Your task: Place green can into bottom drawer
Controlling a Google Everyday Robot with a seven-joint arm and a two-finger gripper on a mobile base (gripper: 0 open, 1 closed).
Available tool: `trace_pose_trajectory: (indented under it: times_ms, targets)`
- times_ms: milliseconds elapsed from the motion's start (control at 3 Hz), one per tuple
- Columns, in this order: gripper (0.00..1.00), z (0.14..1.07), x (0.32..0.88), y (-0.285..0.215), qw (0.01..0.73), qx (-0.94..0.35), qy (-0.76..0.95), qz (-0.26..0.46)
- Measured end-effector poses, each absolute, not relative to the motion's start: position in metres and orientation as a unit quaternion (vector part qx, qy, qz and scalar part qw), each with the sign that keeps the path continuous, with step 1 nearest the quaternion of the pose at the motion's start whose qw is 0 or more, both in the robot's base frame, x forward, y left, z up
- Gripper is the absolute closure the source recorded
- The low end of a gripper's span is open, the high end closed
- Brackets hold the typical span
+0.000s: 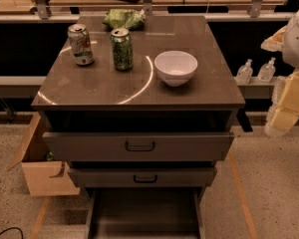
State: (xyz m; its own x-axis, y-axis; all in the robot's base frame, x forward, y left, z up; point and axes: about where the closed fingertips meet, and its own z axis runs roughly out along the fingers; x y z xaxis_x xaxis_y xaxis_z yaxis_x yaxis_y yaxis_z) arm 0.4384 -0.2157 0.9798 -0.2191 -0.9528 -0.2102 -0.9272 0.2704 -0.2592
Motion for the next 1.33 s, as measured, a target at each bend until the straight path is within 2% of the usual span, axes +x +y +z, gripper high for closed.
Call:
trace_pose_trajectory:
  times_ms: [333,667,1000,1333]
  targets:
    - [0.0,0.98,0.438,-0.216,0.165,-0.603,0.78,-0.039]
    - [0.0,0.985,0.453,-0.198,0.201,-0.6,0.774,-0.012]
    - [0.0,1.001,0.508,-0.149,0.303,-0.584,0.751,0.058]
    - [0.0,1.019,0.551,-0.121,0.372,-0.577,0.722,0.089]
